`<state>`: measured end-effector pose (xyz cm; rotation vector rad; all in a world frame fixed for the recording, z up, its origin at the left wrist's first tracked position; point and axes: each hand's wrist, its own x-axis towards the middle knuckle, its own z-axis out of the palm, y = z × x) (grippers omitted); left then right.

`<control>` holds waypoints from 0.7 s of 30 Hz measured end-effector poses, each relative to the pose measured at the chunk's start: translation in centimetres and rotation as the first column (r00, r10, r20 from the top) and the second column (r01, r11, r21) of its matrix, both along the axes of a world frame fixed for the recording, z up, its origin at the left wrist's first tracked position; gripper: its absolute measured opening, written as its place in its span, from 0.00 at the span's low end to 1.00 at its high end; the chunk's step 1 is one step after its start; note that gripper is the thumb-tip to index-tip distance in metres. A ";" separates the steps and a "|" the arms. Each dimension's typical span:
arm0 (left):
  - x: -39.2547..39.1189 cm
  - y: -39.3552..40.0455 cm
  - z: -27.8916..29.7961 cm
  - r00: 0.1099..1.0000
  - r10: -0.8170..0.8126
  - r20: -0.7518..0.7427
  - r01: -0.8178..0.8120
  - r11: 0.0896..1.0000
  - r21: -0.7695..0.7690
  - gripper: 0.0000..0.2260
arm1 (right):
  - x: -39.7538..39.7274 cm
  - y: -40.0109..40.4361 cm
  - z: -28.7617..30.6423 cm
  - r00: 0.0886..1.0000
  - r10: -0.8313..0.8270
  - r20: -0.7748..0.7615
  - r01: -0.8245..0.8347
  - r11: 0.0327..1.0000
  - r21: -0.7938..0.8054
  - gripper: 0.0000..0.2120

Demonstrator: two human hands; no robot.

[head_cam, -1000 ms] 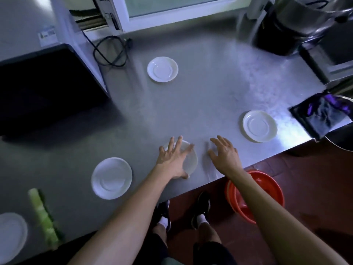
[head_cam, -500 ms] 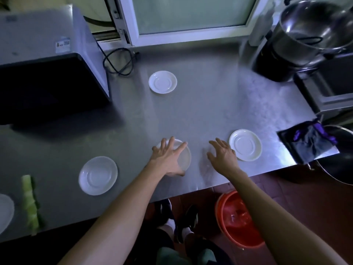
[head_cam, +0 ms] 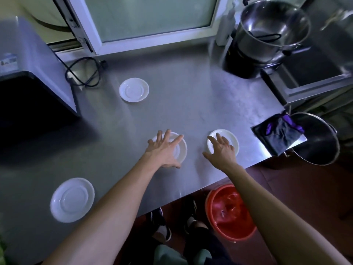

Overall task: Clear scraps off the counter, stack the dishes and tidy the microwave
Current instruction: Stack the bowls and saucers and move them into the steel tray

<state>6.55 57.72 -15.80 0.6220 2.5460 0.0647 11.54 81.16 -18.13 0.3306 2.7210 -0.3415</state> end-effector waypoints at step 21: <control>-0.3 6.7 -0.2 0.987 0.159 -0.002 -0.158 0.985 -0.062 0.50 | -3.5 7.5 -4.6 0.953 0.208 0.219 -0.205 0.978 -0.037 0.62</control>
